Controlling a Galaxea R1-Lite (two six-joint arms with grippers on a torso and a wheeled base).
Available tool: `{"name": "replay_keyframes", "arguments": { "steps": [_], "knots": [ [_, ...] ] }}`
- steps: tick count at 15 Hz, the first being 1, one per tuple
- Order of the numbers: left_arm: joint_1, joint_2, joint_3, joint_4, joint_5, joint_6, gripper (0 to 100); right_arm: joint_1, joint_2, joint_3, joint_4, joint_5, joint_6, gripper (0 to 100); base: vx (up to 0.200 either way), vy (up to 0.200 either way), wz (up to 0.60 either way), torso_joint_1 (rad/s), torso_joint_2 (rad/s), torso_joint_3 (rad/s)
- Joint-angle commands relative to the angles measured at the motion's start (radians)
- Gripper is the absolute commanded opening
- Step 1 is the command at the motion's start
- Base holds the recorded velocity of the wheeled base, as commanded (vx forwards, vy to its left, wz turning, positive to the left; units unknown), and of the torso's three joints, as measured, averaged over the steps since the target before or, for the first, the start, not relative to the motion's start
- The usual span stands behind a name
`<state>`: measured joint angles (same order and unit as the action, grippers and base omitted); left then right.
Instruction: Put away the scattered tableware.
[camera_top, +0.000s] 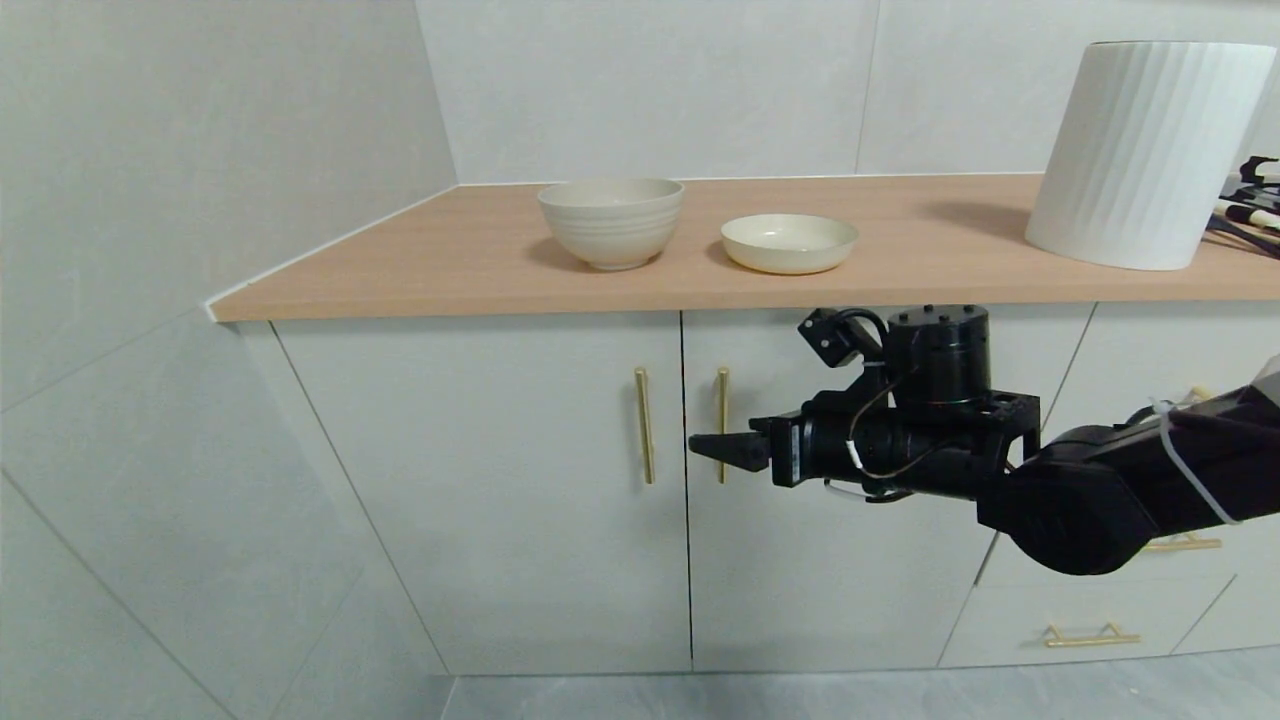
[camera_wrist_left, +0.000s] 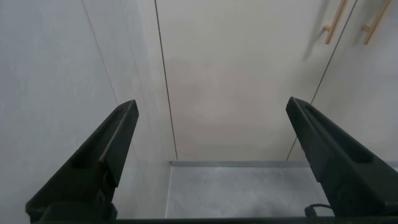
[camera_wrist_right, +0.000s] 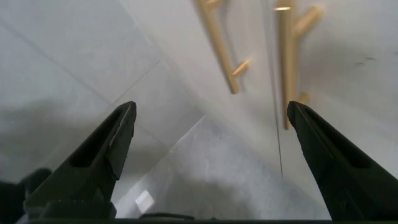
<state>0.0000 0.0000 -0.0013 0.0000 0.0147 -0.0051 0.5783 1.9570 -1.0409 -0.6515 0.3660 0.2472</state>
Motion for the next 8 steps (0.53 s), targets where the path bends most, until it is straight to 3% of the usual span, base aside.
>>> {"name": "replay_keyframes", "arguments": {
  "steps": [1,8],
  "knots": [
    [0.000,0.000,0.000,0.000,0.001,-0.001,100,-0.002,0.031,-0.013,0.000,0.001,0.017,100,0.000,0.000,0.00,0.000,0.00,0.000],
    [0.000,0.000,0.001,0.000,0.001,-0.001,100,-0.003,0.089,-0.028,-0.097,-0.036,0.044,100,0.000,0.000,0.00,0.000,0.00,0.000]
  ]
}}
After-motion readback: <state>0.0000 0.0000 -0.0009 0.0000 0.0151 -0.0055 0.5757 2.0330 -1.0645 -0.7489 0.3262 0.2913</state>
